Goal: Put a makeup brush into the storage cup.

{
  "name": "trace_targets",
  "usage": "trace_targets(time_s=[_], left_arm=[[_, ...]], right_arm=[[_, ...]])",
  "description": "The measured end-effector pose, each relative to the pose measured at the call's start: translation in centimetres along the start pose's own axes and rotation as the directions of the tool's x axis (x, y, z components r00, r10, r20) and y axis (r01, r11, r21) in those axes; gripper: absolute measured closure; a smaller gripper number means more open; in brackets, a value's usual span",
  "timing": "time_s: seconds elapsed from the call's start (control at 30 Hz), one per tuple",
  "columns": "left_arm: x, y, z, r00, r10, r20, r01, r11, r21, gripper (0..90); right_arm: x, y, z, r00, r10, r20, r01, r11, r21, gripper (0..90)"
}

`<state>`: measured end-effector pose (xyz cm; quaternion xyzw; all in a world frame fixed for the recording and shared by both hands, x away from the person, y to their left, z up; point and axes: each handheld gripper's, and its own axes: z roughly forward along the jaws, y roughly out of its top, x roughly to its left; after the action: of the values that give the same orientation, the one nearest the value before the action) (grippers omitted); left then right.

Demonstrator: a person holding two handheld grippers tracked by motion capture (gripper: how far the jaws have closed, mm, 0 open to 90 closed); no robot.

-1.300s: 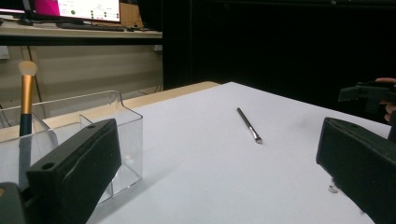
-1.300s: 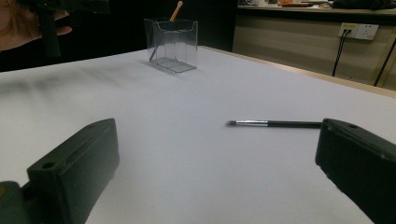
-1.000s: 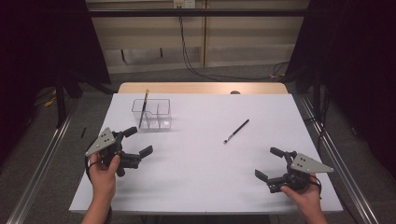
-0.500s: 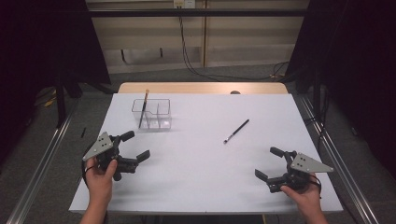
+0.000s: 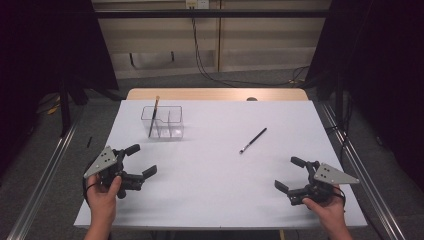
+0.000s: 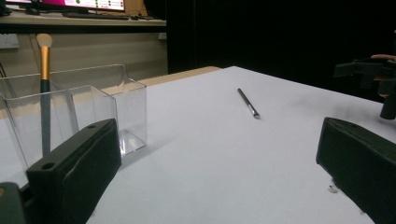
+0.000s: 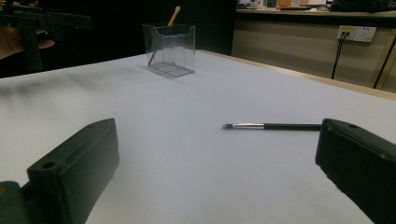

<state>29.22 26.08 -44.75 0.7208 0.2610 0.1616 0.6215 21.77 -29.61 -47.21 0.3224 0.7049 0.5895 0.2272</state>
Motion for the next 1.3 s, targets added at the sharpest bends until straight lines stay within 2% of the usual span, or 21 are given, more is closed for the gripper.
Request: trace_targets(time_s=[0.27,0.37,0.63,0.7,0.83,1.03,1.3], left_arm=[[0.0,-0.3,-0.5,1.0000,0.007,-0.005,-0.007,0.9999,-0.007,0.0],[-0.1,-0.4,-0.6,0.9997,0.024,-0.010,-0.023,0.9995,0.019,0.0],[-0.2,-0.7,-0.5,0.9997,0.023,0.006,-0.023,0.9996,0.019,0.0],[-0.1,-0.9,-0.5,0.9996,0.025,0.012,-0.025,0.9993,0.027,0.0],[0.0,-1.1,-0.9,1.0000,0.004,0.005,-0.004,0.9998,0.020,0.0],[0.0,-1.1,-1.1,0.9999,0.014,0.002,-0.014,0.9997,0.021,0.0],[-0.3,-1.0,-1.3,0.9999,0.012,-0.001,-0.012,0.9997,0.022,0.0]], right_arm=[[-0.4,-0.1,-0.3,0.9997,0.016,0.018,-0.016,1.000,-0.010,0.0],[-0.9,-0.1,-0.5,0.9990,0.033,0.031,-0.032,0.999,-0.020,0.0],[-1.5,0.0,-0.4,0.9977,0.042,0.053,-0.042,0.999,-0.018,0.0],[-1.4,0.2,-0.2,0.9979,0.040,0.052,-0.039,0.999,-0.013,0.0],[-1.3,0.2,0.3,0.9984,0.035,0.045,-0.034,0.999,-0.005,0.0],[-1.1,0.3,1.0,0.9995,0.019,0.027,-0.019,1.000,0.008,0.0],[-0.8,0.4,1.2,0.9995,0.025,0.020,-0.026,1.000,0.004,0.0]])
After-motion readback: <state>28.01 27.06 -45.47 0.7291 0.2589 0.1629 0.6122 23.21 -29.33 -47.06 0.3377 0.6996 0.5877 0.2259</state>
